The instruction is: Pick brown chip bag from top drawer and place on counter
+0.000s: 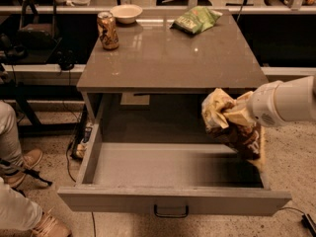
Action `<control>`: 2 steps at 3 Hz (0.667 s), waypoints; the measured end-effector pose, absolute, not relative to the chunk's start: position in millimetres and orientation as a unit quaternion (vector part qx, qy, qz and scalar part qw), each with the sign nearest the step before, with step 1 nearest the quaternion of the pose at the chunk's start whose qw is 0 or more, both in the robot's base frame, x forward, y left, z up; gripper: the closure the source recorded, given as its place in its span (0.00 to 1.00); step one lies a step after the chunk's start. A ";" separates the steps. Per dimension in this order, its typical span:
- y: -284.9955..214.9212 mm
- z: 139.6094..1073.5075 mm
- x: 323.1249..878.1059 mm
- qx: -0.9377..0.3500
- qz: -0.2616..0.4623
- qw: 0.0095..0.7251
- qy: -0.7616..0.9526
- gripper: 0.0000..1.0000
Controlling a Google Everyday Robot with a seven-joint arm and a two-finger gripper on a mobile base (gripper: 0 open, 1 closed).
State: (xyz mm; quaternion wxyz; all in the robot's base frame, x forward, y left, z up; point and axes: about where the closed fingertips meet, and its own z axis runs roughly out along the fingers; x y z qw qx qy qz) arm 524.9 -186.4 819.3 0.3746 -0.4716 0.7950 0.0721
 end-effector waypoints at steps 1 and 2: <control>-208.8 871.5 538.5 -0.475 0.025 0.403 0.782 1.00; -198.8 906.7 574.0 -0.487 -0.002 0.438 0.756 1.00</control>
Offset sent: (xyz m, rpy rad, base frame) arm 0.0925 -0.0038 0.1309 -0.0793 -0.3279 0.0104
